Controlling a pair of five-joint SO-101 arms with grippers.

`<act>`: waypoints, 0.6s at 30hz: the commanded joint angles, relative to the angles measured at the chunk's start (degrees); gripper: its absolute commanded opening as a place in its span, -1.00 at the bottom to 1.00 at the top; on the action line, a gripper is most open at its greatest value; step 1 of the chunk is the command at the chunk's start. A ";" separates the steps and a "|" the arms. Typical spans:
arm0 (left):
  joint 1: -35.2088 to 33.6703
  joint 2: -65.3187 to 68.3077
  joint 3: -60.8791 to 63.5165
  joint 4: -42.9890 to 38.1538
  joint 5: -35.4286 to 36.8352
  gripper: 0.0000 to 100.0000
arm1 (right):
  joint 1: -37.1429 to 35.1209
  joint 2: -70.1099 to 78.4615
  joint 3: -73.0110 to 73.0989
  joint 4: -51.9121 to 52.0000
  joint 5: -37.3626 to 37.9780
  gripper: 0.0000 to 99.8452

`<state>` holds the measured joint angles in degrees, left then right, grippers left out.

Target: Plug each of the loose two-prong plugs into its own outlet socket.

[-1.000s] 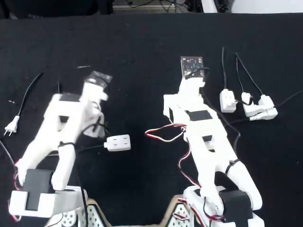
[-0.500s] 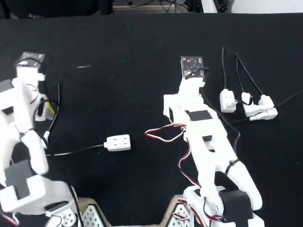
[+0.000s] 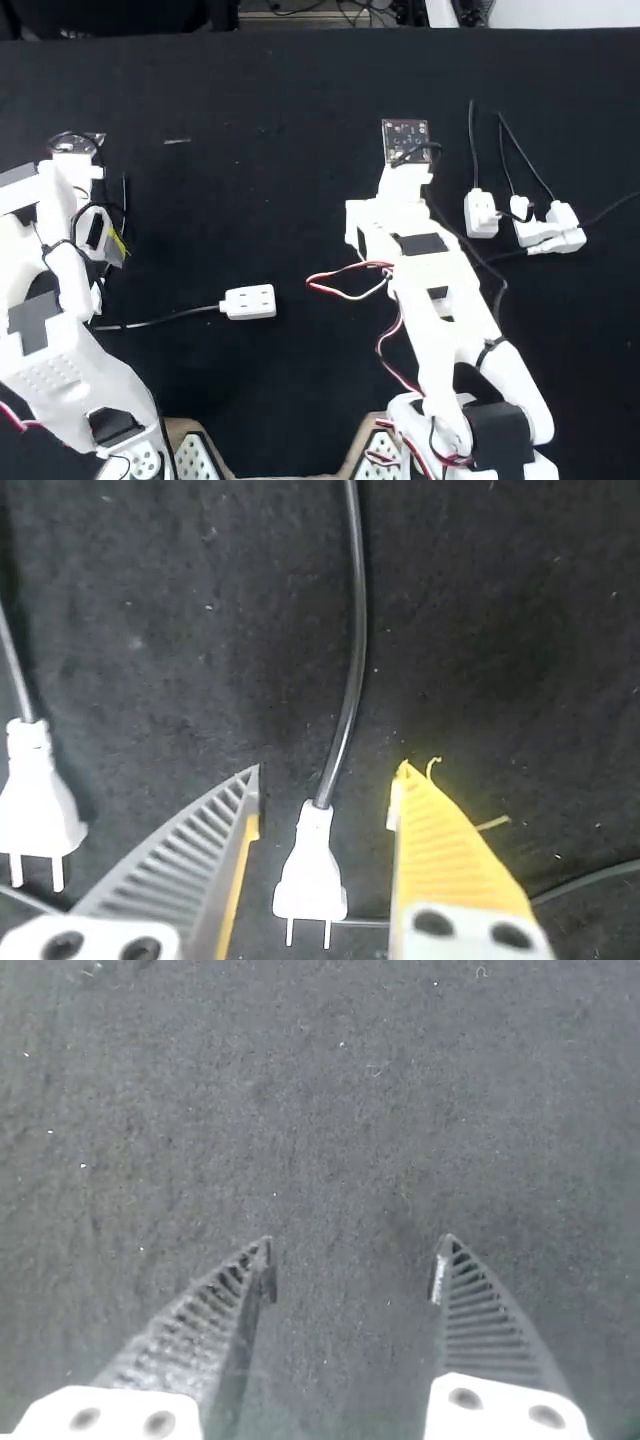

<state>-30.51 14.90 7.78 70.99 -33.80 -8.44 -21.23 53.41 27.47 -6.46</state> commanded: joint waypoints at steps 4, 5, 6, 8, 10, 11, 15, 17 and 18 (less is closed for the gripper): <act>-1.89 1.49 -3.56 6.33 -8.35 -0.57 | 0.44 -2.15 -0.31 -1.49 -0.62 -0.51; -2.24 1.76 -3.56 6.77 -9.14 -0.57 | 0.44 -2.15 -0.31 -1.49 -0.62 -0.51; -2.42 1.85 -3.56 6.77 -9.93 -0.57 | 0.44 -2.15 -0.31 -1.49 -0.62 -0.51; -3.47 1.85 -3.56 6.07 -10.81 -0.57 | 0.44 -2.15 -0.31 -1.49 -0.62 -0.51; -4.35 1.85 -3.56 4.57 -10.81 -0.57 | 0.44 -2.15 -0.31 -1.49 -0.62 -0.51; -4.97 1.93 -3.47 3.87 -10.81 -0.57 | 0.44 -2.15 -0.22 -1.41 -0.62 -0.51; -6.37 2.02 -3.03 2.73 -10.81 -0.57 | 0.44 -2.15 0.48 -1.85 -0.62 -0.51; -6.99 2.02 -2.42 2.90 -10.64 -0.58 | 0.44 -2.15 0.48 -1.85 -0.62 -0.51; -6.99 1.93 -1.80 2.90 -10.64 -0.58 | 0.44 -2.15 0.48 -1.85 -0.62 -0.51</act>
<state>-36.66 17.27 7.43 74.24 -44.09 -8.44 -21.23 54.29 27.03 -6.46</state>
